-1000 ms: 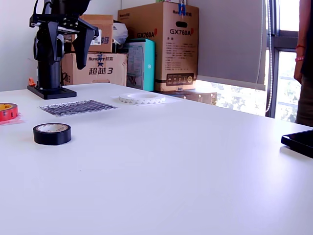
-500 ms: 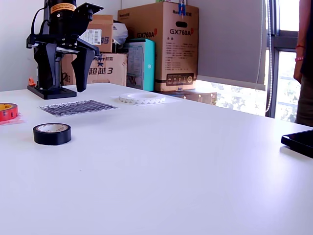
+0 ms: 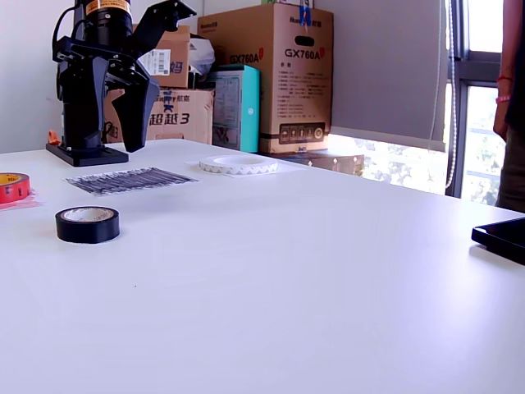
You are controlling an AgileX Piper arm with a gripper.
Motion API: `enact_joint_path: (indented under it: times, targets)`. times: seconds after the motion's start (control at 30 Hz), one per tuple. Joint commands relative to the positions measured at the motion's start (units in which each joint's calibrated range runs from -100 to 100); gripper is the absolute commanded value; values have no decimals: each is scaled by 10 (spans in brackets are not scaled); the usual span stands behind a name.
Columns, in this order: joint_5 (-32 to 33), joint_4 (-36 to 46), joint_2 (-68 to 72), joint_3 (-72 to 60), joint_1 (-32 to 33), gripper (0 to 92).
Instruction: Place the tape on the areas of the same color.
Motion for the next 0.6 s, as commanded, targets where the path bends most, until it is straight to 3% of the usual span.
enact_joint_path:
  times: [0.0, 0.57]
  targets:
    - [-14, -1, 46, -29, -10, 722]
    - [-25, -1, 110, -50, -21, 722]
